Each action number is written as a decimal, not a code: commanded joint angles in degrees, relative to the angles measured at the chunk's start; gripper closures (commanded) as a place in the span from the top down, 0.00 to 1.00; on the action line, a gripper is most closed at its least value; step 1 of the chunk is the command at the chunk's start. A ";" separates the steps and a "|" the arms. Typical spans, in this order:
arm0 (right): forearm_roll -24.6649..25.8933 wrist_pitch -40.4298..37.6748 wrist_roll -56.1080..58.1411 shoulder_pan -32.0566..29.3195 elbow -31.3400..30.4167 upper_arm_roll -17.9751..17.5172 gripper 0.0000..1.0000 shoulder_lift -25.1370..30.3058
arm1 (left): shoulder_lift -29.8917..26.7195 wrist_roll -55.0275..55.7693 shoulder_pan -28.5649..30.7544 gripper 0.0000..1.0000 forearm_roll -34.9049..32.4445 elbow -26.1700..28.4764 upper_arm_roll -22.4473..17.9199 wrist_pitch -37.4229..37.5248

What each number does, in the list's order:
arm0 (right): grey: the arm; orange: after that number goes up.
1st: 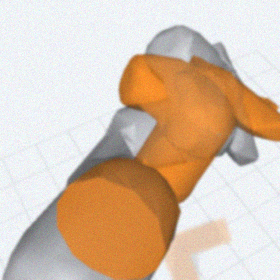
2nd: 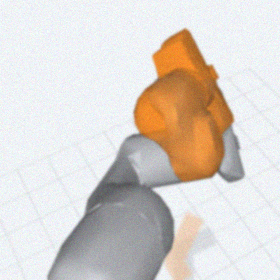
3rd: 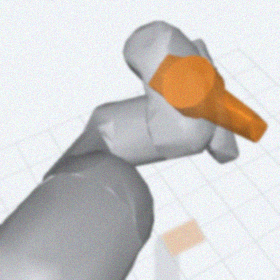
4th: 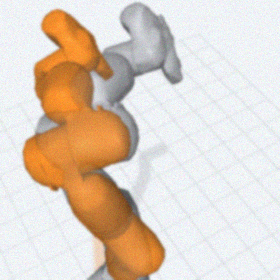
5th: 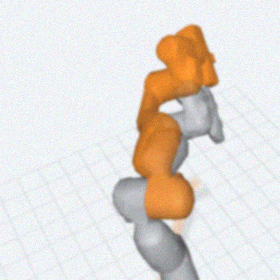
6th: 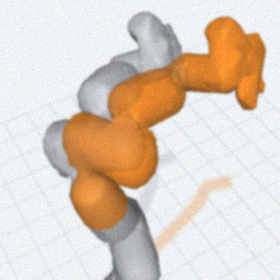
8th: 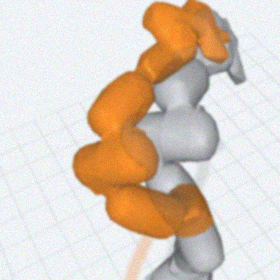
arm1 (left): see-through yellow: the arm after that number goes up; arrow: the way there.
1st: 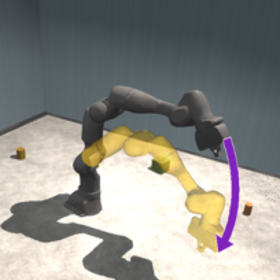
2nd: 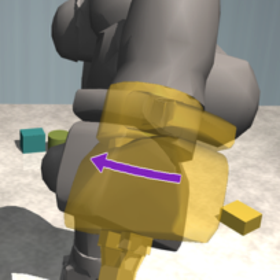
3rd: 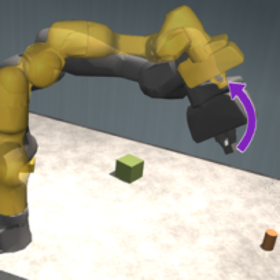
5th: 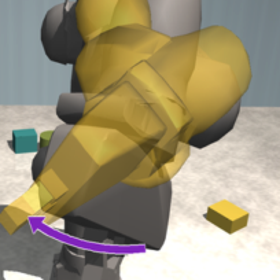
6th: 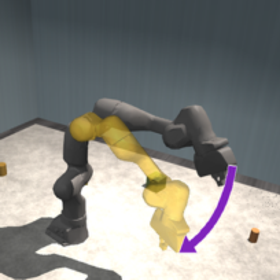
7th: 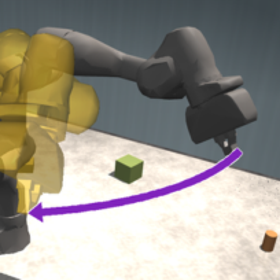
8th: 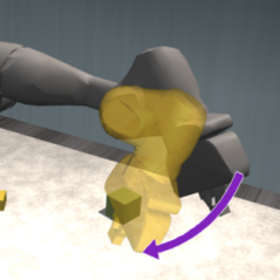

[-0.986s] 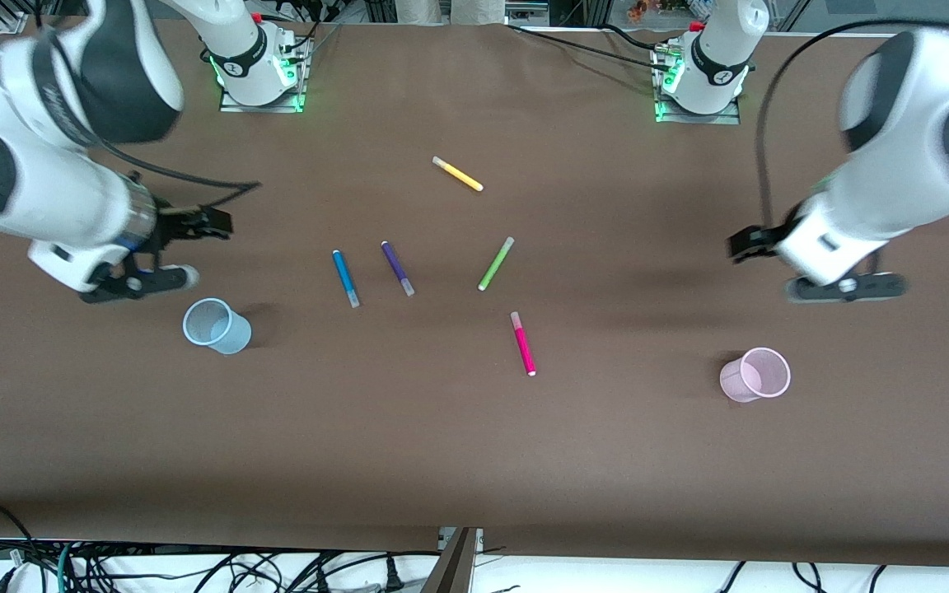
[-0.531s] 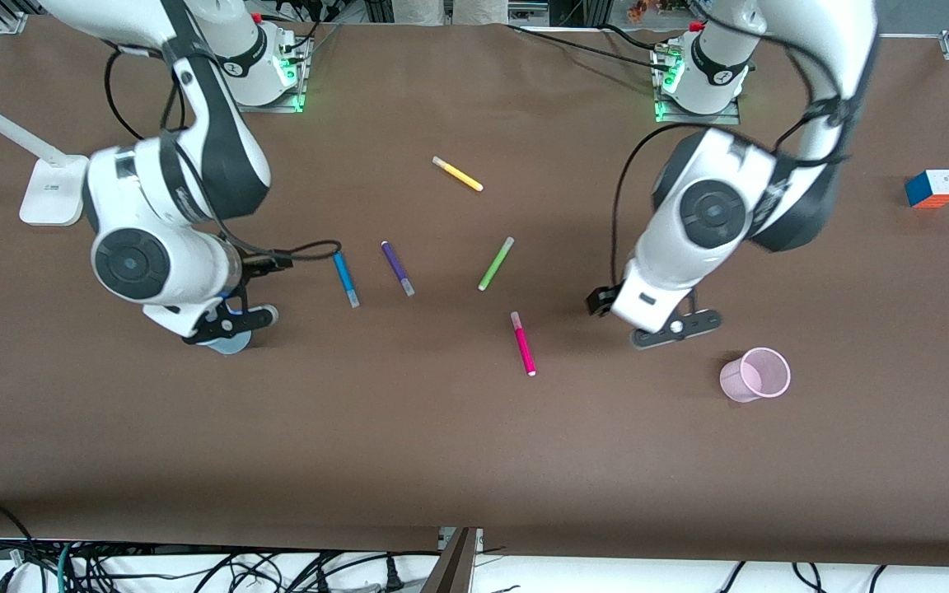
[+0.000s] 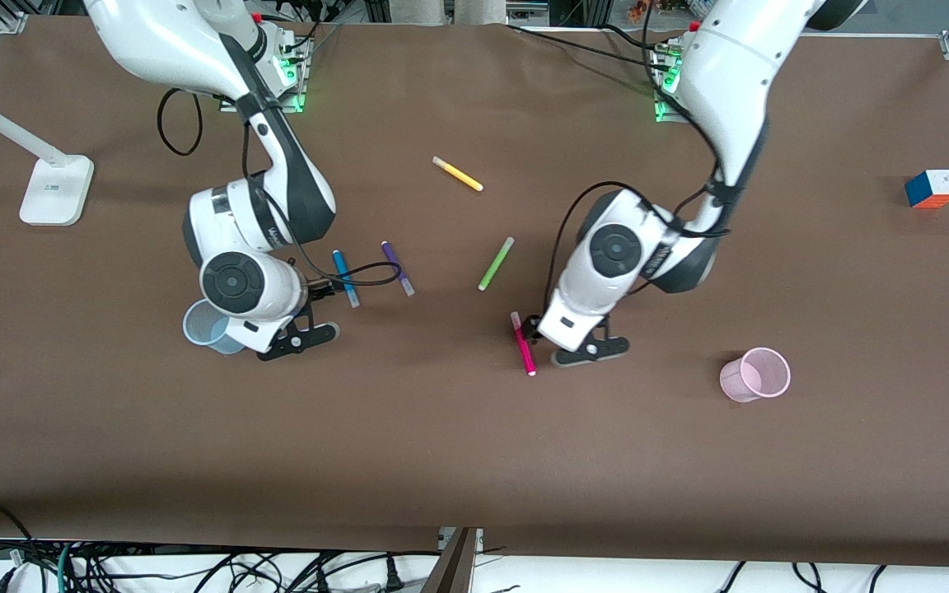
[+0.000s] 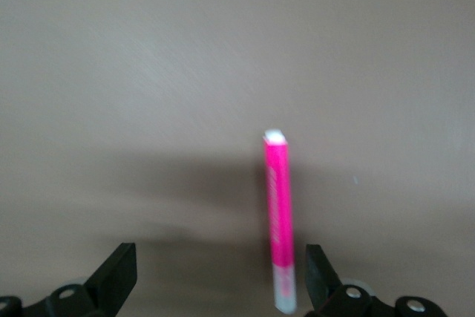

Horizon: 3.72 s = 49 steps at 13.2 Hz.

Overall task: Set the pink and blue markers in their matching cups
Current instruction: 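Move the left gripper to the pink marker while the right gripper reaches the blue marker, then close the left gripper on the pink marker while the right gripper grasps the blue marker, then carry the pink marker to the pink cup while the right gripper carries blue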

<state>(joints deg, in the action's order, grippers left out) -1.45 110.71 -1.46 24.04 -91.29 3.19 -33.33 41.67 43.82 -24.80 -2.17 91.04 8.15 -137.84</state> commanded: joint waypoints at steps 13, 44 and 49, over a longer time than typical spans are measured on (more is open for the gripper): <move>-0.83 32.73 -2.76 0.21 -26.48 -4.95 0.98 4.50 | 5.09 -0.58 -5.08 0.51 -2.84 -1.65 -0.94 -1.90; -17.25 -0.76 65.58 -18.67 -3.01 -2.84 0.00 9.42 | -2.38 -76.04 8.97 0.00 -38.86 -14.66 -6.22 62.70; -30.60 -4.97 88.43 -26.67 -3.01 -3.01 0.00 7.85 | -0.36 -79.07 10.13 0.00 -46.24 -15.01 -6.22 57.87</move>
<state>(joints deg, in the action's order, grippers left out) -27.62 107.35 80.06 -0.20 -94.55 1.06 -24.87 39.82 -33.77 -14.05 -44.85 77.01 1.63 -79.14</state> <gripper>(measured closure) 0.833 0.828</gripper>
